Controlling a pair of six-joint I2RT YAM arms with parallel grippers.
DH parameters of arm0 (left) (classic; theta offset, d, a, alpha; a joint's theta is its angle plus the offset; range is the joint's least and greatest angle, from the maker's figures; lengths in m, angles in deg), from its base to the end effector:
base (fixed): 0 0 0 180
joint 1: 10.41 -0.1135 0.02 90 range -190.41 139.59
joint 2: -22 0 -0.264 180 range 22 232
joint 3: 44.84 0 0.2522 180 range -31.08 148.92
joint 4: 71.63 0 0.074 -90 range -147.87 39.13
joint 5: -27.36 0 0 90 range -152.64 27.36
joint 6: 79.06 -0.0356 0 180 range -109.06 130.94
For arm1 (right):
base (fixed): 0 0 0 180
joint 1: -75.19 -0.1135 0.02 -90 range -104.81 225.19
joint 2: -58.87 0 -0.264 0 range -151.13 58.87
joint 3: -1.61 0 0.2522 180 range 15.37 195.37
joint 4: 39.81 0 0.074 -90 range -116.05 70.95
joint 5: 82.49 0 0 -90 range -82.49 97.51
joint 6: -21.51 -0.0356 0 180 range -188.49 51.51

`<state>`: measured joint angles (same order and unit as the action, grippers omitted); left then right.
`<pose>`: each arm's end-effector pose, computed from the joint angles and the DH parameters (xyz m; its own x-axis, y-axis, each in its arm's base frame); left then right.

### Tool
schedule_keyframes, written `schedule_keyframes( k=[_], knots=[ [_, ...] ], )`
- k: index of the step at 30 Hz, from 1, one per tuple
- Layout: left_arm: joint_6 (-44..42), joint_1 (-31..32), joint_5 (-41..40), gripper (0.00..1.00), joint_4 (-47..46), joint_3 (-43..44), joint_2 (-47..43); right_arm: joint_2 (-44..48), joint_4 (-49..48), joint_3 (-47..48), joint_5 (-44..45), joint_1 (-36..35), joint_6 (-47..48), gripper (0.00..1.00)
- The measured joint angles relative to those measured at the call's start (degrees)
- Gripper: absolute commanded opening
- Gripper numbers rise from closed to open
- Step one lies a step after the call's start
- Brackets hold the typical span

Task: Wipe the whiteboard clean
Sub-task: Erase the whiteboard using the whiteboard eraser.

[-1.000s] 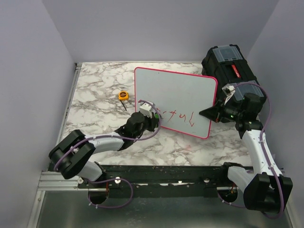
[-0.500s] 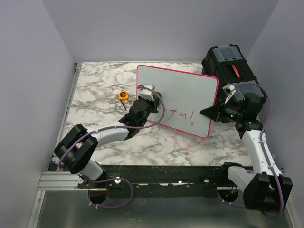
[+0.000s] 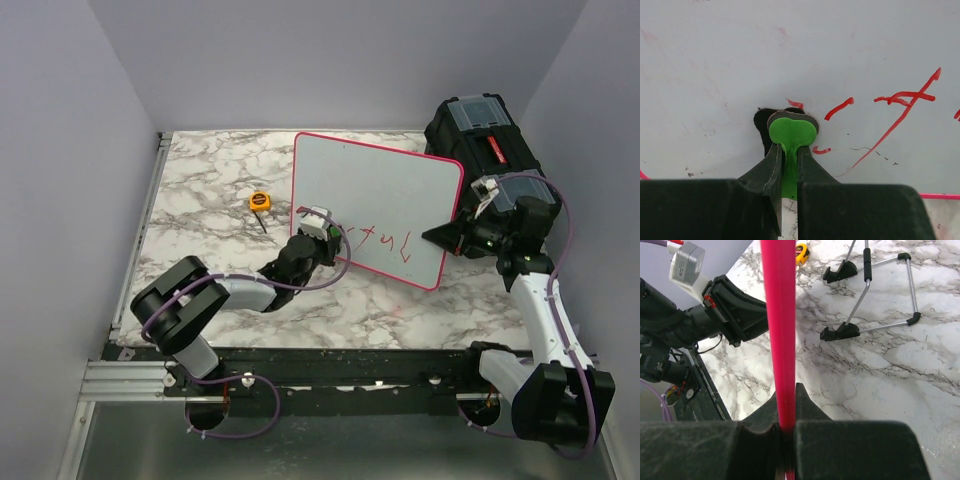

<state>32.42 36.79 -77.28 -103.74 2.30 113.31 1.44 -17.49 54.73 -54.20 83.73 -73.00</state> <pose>0.2193 -0.2235 0.1790 -0.3306 -0.1645 -0.9293 0.4523 0.8366 -0.3090 0.2129 -0.0003 0.2763 -0.4976 0.1124 -0.8601 -0.6710 0.5785 0.4638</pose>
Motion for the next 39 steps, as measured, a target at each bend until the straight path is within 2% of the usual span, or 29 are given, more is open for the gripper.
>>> schedule_keyframes(
  k=[4,8,12,18,21,32,35,39],
  knots=[
    [0.13,0.44,-0.11,0.0,-1.09,-0.09,0.79,0.0,-0.09,0.0,0.2,0.15,0.04,0.01],
    [-1.97,-0.07,0.31,0.0,3.8,2.27,-0.48,0.0,-0.26,0.0,0.17,0.13,0.04,0.01],
    [-4.02,-2.8,2.6,0.0,8.81,8.55,-2.23,0.0,-0.37,0.0,0.15,0.04,0.17,0.0],
    [-5.01,-5.01,5.09,0.0,9.6,15.08,-2.6,0.0,-0.37,0.0,0.13,0.02,0.28,0.0],
    [-3.96,-4.61,6.03,0.0,8.63,13.53,-1.14,0.0,-0.37,0.0,0.13,0.02,0.31,0.0],
    [2.64,0.57,6.12,0.0,-1.75,-0.87,5.18,-0.31,0.13,-0.15,1.46,0.2,0.79,0.0],
    [3.65,0.7,6.21,0.0,-1.14,-3.26,5.6,-0.31,0.09,-0.17,1.4,0.13,1.36,0.0],
    [3.54,-2.32,6.4,0.0,1.75,-2.64,3.15,-0.33,0.11,-0.17,1.38,0.04,1.51,0.0]
  ],
)
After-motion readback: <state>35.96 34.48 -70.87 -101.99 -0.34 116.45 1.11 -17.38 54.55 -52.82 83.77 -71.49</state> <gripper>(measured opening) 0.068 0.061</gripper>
